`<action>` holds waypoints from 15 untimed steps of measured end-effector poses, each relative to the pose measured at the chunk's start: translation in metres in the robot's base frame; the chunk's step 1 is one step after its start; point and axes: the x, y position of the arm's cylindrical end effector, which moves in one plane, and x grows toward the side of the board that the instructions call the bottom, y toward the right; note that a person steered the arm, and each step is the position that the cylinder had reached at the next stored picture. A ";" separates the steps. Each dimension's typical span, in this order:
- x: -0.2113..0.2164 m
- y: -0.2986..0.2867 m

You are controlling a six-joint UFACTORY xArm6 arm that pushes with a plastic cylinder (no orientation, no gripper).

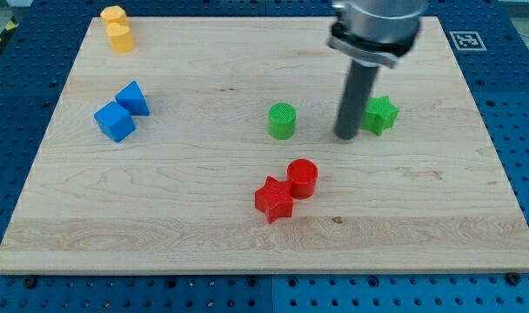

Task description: Put the green star at the center right

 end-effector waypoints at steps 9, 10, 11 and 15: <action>0.047 0.062; 0.064 0.040; 0.066 0.033; 0.066 -0.013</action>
